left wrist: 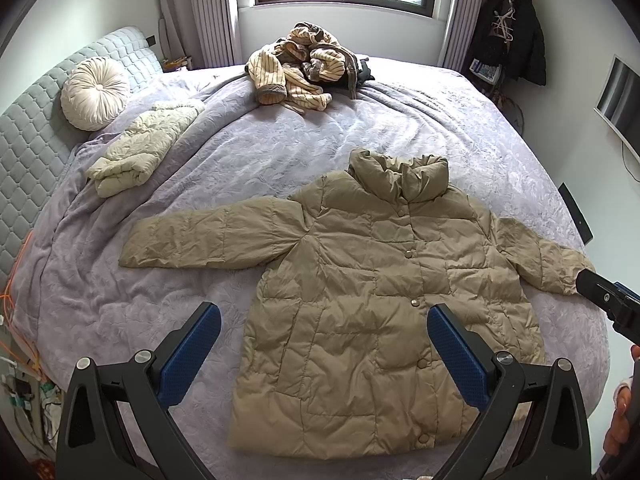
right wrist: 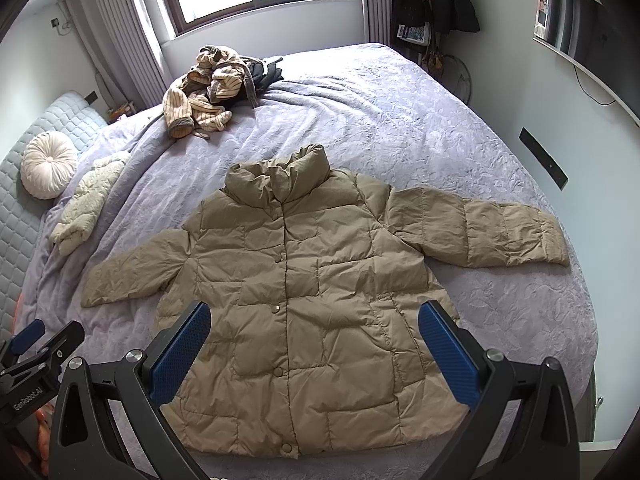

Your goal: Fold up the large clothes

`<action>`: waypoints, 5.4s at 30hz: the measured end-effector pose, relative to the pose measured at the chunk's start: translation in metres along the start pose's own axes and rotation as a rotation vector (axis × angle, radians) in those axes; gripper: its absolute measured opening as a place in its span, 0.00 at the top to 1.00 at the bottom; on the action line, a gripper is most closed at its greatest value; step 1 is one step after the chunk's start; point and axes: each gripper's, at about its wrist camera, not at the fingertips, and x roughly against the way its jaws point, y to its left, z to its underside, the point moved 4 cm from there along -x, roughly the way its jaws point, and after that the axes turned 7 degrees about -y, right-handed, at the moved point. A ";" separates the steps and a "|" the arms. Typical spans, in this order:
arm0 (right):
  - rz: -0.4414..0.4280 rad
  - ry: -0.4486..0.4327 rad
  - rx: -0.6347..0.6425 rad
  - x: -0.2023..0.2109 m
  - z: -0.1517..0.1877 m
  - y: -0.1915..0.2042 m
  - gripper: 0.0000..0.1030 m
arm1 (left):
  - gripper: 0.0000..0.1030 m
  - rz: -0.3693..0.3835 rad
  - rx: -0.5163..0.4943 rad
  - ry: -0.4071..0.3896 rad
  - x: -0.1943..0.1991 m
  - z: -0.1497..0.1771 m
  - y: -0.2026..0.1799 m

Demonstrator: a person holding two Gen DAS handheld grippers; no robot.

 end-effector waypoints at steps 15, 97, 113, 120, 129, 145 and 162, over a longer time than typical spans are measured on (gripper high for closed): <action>-0.001 0.004 -0.001 -0.001 0.000 -0.001 0.00 | 0.00 0.001 0.001 0.003 0.000 0.000 0.000; -0.315 0.300 0.207 -0.348 0.041 0.267 0.65 | 0.97 0.166 0.710 -0.177 -0.299 -0.037 0.370; -0.544 0.429 0.019 -0.371 0.058 0.241 0.89 | 0.97 0.435 0.149 -0.237 -0.232 -0.151 0.083; -0.373 0.323 -0.105 -0.329 0.032 0.090 0.89 | 0.97 0.413 -0.158 -0.031 -0.304 -0.103 -0.083; -0.228 0.302 -0.240 -0.321 0.038 -0.027 0.89 | 0.26 0.272 -0.354 0.096 -0.338 -0.035 -0.125; -0.256 0.195 0.071 -0.287 0.004 0.062 0.14 | 0.08 -0.004 -0.032 -0.025 -0.311 -0.077 0.063; -0.202 0.298 -0.364 -0.347 0.031 -0.023 0.64 | 0.08 -0.018 0.078 0.072 -0.365 -0.067 0.120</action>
